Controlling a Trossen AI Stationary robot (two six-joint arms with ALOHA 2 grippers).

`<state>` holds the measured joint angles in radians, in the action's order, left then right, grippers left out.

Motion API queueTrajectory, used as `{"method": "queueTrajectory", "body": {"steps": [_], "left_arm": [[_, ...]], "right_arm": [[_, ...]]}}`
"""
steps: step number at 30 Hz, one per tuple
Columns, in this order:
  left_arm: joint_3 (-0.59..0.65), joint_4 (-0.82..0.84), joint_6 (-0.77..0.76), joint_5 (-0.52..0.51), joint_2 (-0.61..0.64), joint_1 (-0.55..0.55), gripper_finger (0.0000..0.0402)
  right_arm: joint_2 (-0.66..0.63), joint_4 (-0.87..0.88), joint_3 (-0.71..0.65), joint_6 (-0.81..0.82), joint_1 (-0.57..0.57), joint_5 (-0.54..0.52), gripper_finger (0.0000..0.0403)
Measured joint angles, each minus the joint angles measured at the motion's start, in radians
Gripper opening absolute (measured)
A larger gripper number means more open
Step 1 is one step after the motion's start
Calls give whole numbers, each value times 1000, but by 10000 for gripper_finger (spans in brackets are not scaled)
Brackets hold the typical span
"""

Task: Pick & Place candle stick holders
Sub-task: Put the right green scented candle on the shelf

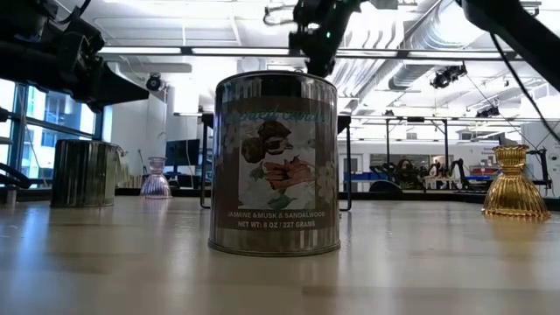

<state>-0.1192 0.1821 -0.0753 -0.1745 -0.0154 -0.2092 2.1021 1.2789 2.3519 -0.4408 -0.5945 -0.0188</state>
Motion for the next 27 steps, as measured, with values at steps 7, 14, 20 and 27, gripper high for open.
{"method": "queueTrajectory", "body": {"steps": [7,14,20,27], "left_arm": [[0,1,-7,5,0,0,1],[0,2,-8,6,0,0,1],[0,2,-8,6,0,0,1],[0,3,-8,6,0,0,1]], "right_arm": [[-13,-25,-87,-10,-25,-14,0],[-12,-55,-81,-8,-26,22,0],[-11,-58,-81,-6,-18,31,0],[-11,-55,-80,21,-9,28,8]]}}
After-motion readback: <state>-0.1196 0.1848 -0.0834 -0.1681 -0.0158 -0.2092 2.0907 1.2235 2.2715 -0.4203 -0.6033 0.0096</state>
